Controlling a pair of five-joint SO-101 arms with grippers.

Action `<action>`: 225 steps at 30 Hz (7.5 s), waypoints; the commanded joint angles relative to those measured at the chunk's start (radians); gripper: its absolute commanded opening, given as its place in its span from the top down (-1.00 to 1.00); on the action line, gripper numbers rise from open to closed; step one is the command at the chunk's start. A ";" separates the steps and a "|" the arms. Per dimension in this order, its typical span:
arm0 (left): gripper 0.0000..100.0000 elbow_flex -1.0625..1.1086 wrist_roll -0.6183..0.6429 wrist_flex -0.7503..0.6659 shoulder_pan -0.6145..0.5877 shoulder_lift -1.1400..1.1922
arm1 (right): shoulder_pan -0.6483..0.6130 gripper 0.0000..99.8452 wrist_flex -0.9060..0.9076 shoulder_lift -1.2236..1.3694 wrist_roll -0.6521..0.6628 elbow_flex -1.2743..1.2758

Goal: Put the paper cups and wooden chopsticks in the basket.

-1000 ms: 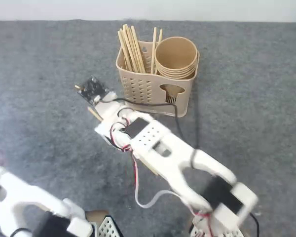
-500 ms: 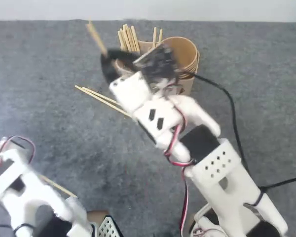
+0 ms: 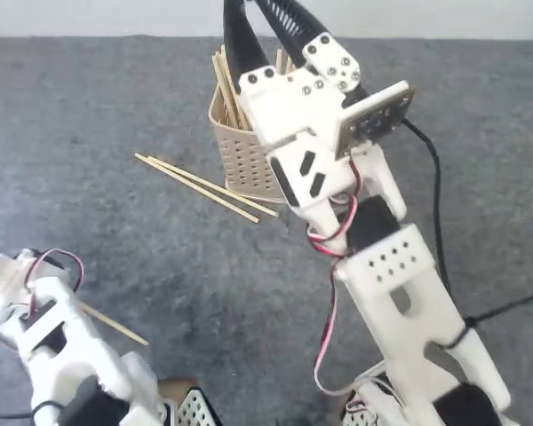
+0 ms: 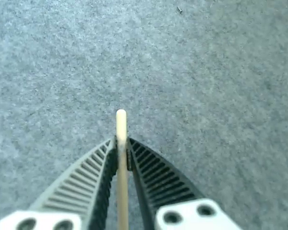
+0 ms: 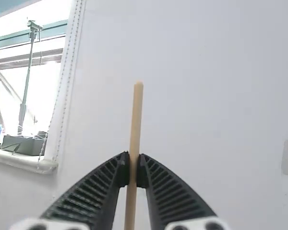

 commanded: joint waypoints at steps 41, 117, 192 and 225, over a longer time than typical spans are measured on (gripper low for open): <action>0.98 -0.170 0.012 -0.195 0.012 -0.057 | 0.236 0.76 0.777 -1.001 -0.292 0.710; 0.66 -1.472 0.107 0.847 0.830 0.229 | 0.254 0.95 1.086 -1.313 -0.261 1.393; 0.98 -0.808 0.127 1.028 0.687 0.269 | 0.203 0.94 1.152 -1.313 -0.193 1.393; 0.48 -0.707 0.212 0.807 0.373 0.350 | -0.110 0.94 1.067 -1.162 -0.192 1.203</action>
